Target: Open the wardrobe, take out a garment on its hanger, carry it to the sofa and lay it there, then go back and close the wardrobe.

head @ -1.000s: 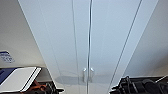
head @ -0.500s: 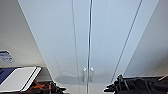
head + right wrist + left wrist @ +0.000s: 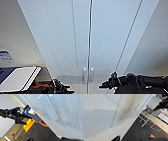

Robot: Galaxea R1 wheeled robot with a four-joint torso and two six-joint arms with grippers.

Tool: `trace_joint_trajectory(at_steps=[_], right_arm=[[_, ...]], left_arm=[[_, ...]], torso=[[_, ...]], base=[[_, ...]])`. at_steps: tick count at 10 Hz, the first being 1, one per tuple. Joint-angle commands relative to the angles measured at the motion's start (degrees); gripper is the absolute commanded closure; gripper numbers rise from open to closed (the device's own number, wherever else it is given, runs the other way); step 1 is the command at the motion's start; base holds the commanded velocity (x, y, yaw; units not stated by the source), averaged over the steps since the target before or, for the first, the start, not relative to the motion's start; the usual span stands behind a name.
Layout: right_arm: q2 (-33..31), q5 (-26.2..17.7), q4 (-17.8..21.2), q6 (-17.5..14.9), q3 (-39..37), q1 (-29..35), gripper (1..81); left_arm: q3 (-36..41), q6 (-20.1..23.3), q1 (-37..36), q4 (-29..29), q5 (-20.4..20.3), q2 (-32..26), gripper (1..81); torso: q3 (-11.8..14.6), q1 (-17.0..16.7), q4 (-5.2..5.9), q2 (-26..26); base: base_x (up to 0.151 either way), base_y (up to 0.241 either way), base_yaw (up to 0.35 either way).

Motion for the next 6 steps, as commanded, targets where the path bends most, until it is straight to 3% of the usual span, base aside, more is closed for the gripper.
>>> trace_joint_trajectory(at_steps=[1,4,6], right_arm=[[-2.0,0.9,0.6,0.1,2.3,9.0,1.0],[-1.4,7.4,-1.1,-0.2,2.7,9.0,1.0],[0.4,8.2,-1.0,0.1,-0.1,9.0,1.0]], left_arm=[[0.4,0.0,-6.9,0.3,-1.9,-0.7,1.0],[0.3,-0.1,-7.5,0.2,-3.1,1.1,1.0],[-0.3,-1.2,-8.0,0.3,-3.2,2.6,1.0]], torso=[[0.0,0.0,0.0,0.0],[0.0,0.0,0.0,0.0],[0.0,0.0,0.0,0.0]], base=[[0.0,0.0,0.0],[0.0,0.0,0.0],[0.0,0.0,0.0]])
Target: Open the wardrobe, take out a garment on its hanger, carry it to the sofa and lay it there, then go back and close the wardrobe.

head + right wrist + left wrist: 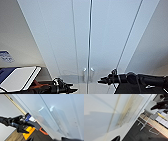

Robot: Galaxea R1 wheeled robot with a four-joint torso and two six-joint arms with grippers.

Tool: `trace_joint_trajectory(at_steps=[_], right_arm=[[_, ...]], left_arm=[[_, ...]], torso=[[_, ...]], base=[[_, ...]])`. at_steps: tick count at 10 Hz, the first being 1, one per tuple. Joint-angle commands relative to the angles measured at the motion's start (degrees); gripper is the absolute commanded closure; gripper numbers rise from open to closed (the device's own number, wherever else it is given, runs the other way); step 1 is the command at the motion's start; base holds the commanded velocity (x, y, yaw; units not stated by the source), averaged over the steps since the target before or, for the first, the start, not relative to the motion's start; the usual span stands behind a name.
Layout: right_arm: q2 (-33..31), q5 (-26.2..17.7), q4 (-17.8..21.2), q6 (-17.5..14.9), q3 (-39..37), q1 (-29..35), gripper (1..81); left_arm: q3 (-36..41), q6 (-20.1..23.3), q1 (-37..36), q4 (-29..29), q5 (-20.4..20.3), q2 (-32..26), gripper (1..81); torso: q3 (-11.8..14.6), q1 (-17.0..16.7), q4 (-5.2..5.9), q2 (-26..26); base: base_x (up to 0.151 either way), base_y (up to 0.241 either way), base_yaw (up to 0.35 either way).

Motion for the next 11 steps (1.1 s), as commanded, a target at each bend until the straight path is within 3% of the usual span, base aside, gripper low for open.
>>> trace_joint_trajectory(at_steps=[1,6,11], right_arm=[[1.3,-0.3,-0.2,0.1,-1.8,8.3,1.0],[5.4,-1.0,0.9,0.2,-9.4,11.6,1.0],[8.3,-1.0,1.1,0.3,-10.9,12.0,1.0]], left_arm=[[0.0,-0.6,-7.3,0.3,0.1,0.6,1.0],[-5.7,-0.7,-7.8,0.2,0.4,5.1,1.0],[-8.9,-0.8,-9.0,0.1,0.7,7.9,1.0]], torso=[[0.0,0.0,0.0,0.0],[0.0,0.0,0.0,0.0],[0.0,0.0,0.0,0.0]], base=[[0.0,0.0,0.0],[0.0,0.0,0.0],[0.0,0.0,0.0]])
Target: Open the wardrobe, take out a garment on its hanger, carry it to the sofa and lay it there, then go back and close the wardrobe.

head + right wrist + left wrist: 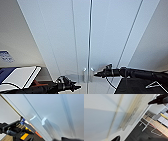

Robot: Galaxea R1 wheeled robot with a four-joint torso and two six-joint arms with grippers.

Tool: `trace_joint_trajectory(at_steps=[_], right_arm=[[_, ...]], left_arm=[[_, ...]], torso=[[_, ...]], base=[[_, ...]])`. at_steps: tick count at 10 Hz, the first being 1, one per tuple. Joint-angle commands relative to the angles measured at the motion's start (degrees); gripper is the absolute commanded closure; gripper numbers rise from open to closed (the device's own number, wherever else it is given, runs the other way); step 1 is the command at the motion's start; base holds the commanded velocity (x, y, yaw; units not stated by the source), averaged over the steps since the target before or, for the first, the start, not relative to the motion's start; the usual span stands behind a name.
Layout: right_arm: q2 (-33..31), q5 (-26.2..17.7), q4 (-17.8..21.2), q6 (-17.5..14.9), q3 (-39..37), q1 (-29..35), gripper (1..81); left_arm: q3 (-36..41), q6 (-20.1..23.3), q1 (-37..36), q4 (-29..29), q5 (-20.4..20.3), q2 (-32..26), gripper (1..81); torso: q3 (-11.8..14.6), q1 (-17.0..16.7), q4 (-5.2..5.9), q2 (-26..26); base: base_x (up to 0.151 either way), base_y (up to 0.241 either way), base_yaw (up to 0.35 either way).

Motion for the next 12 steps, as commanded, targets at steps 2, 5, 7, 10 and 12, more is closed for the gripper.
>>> trace_joint_trajectory(at_steps=[2,5,7,10,12], right_arm=[[1.7,-0.5,0.7,0.1,-1.3,8.4,1.0],[5.2,-0.5,0.7,0.1,-5.8,8.6,1.0],[7.7,-0.5,0.6,0.1,-6.8,8.7,1.0],[9.5,-0.5,1.3,0.3,-5.1,8.8,1.0],[9.5,-0.5,1.4,0.5,-4.2,8.6,1.0]], left_arm=[[-0.7,0.1,-8.6,0.1,0.5,1.1,1.0],[-2.1,0.1,-8.6,0.1,0.6,2.1,1.0],[-2.5,0.1,-8.7,0.1,0.5,2.7,1.0],[-4.1,0.1,-8.7,0.1,0.5,4.6,1.0],[-7.2,0.1,-9.1,0.1,0.5,7.1,1.0]], torso=[[0.0,0.0,0.0,0.0],[0.0,0.0,0.0,0.0],[0.0,0.0,0.0,0.0],[0.0,0.0,0.0,0.0],[0.0,0.0,0.0,0.0]], base=[[0.0,0.0,0.0],[0.0,0.0,0.0],[0.0,0.0,0.0],[0.0,0.0,0.0],[0.0,0.0,0.0]])
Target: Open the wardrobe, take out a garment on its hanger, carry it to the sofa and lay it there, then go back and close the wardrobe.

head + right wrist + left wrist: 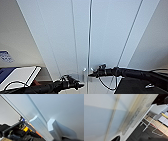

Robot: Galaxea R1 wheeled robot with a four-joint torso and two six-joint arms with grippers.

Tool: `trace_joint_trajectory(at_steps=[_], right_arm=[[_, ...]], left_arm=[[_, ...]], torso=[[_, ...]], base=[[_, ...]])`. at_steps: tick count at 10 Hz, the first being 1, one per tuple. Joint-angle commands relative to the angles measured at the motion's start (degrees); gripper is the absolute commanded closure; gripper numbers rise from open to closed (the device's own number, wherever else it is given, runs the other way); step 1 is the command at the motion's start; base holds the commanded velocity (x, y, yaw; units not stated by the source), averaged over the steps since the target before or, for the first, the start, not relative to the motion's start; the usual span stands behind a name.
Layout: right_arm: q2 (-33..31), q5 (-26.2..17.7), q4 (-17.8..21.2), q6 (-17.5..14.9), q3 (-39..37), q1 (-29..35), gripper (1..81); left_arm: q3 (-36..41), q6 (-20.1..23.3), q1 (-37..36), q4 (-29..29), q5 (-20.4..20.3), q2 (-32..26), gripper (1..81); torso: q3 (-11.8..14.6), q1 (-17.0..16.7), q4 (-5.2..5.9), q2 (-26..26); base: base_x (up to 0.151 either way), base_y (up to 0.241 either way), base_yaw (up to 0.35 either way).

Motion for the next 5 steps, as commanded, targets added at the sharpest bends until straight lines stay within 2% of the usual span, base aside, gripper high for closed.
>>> trace_joint_trajectory(at_steps=[1,5], right_arm=[[0.8,0.6,1.4,0.2,3.5,9.3,1.0],[0.7,0.6,1.3,0.6,4.1,9.3,1.0]], left_arm=[[-1.5,0.1,-9.1,0.1,0.1,1.9,1.0],[-4.4,-1.1,-11.1,0.1,0.2,4.6,1.0]], torso=[[0.0,0.0,0.0,0.0],[0.0,0.0,0.0,0.0]], base=[[0.0,0.0,0.0],[0.0,0.0,0.0]])
